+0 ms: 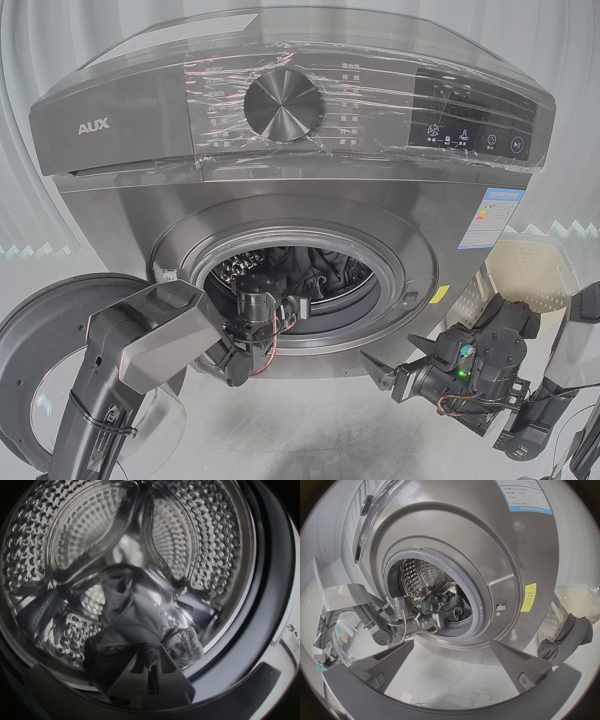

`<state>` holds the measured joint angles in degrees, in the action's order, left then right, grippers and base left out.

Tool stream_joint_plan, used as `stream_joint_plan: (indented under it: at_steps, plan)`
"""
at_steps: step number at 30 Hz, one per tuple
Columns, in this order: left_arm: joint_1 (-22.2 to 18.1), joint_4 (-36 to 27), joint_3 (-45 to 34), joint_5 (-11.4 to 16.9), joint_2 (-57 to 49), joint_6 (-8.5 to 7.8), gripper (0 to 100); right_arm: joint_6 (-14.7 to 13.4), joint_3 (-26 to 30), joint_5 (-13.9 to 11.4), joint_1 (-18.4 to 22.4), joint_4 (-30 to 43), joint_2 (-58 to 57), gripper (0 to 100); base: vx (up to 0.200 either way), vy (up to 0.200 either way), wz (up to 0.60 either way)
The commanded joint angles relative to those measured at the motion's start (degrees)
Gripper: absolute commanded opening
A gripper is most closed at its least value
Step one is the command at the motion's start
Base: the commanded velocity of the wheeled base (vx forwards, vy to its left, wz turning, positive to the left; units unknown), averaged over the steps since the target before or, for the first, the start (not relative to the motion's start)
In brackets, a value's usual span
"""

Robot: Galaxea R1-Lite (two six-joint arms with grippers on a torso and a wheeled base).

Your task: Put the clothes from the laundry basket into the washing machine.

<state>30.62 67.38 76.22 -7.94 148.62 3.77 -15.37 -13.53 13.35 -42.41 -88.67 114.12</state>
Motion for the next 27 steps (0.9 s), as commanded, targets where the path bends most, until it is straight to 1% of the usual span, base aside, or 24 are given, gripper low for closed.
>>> stream_joint_plan:
  at_steps: [1,9,12,17,18,24,27]
  plan:
    - [-1.5,0.2,8.1,-2.0,0.3,0.36,0,0.0,0.0,0.0,0.0,0.0,-0.2,100,0.0,0.0,0.0]
    - [-2.4,0.4,16.2,-2.5,2.3,0.36,0,0.0,0.0,0.0,0.0,0.0,-0.3,100,0.0,0.0,0.0]
    - [-2.4,0.4,17.7,-3.1,3.3,0.36,0,0.0,0.0,0.0,0.0,0.0,-0.3,100,0.0,0.0,0.0]
    - [-2.4,0.5,18.1,-3.2,3.7,0.28,0,-0.1,0.0,0.0,0.0,0.0,-0.3,100,0.0,0.0,0.0]
    - [-2.4,0.5,18.1,-3.2,3.7,0.28,100,-0.1,0.0,0.0,0.0,0.0,-0.3,100,0.0,0.0,0.0]
    - [-2.0,0.6,17.3,-3.2,3.6,0.89,100,-0.1,0.0,0.0,0.0,0.0,-0.3,100,0.0,0.0,0.0]
    - [-1.7,0.8,16.6,-3.2,3.6,0.89,100,-0.1,0.1,0.0,0.0,0.0,-0.3,100,0.0,0.0,0.0]
